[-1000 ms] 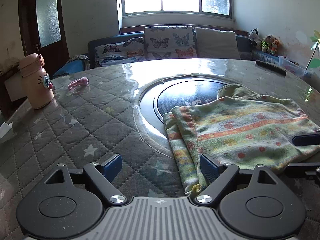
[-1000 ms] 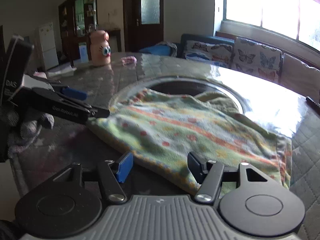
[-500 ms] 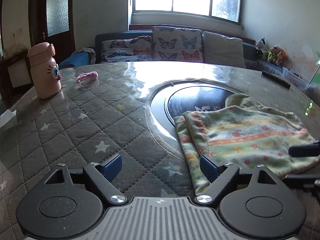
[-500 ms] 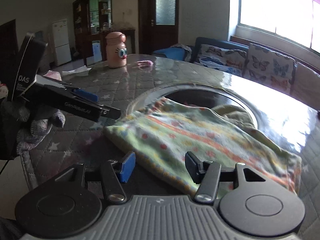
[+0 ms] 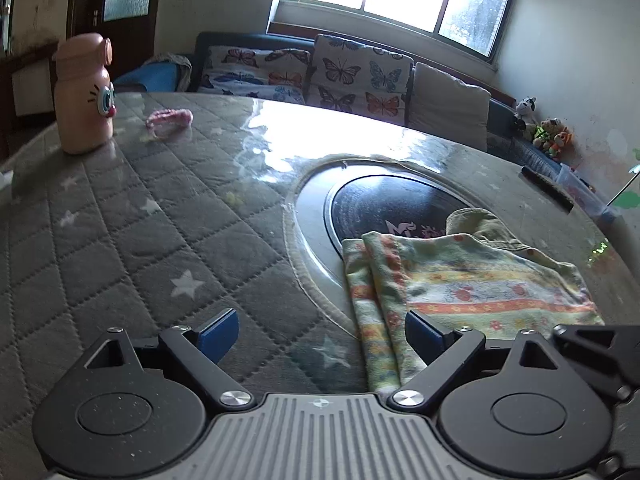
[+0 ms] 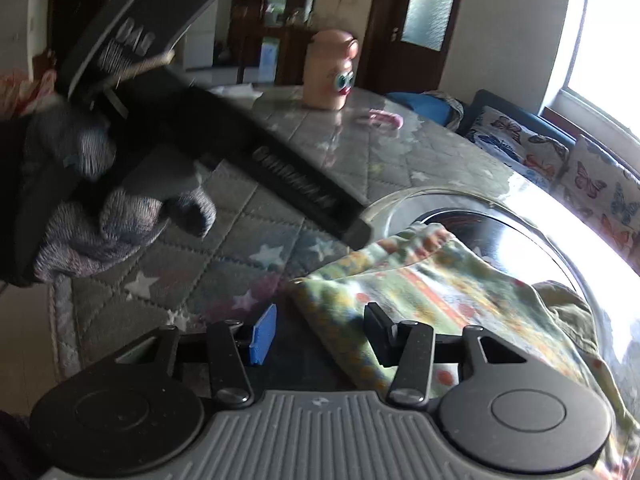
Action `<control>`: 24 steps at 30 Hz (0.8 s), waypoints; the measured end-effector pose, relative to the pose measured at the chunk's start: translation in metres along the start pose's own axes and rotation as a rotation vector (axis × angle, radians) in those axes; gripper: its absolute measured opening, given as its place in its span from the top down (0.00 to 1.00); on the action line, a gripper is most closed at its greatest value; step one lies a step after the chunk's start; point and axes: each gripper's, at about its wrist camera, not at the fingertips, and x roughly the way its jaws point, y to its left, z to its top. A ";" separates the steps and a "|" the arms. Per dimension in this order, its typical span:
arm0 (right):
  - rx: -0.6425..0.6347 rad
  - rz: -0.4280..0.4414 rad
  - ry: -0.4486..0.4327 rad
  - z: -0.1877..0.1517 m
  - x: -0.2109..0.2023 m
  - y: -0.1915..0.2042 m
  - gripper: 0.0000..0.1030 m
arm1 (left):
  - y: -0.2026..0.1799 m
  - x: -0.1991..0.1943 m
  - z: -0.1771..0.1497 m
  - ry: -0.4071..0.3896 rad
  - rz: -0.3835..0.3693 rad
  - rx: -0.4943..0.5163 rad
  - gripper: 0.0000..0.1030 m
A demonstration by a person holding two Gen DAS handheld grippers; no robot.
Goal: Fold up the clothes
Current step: 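Grasp the side edge of the folded shirt with the left gripper, then grasp the same shirt edge with the right gripper beside the left gripper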
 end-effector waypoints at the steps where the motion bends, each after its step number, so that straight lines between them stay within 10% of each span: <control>1: -0.009 -0.007 -0.001 -0.001 0.001 0.001 0.58 | 0.000 0.001 0.001 0.006 -0.010 -0.010 0.10; 6: 0.048 -0.020 -0.012 0.000 0.001 -0.006 0.85 | -0.003 0.008 0.005 0.044 -0.061 -0.072 0.10; 24: 0.252 0.024 -0.161 -0.015 -0.051 -0.046 0.92 | -0.014 0.034 0.016 0.177 -0.271 -0.350 0.32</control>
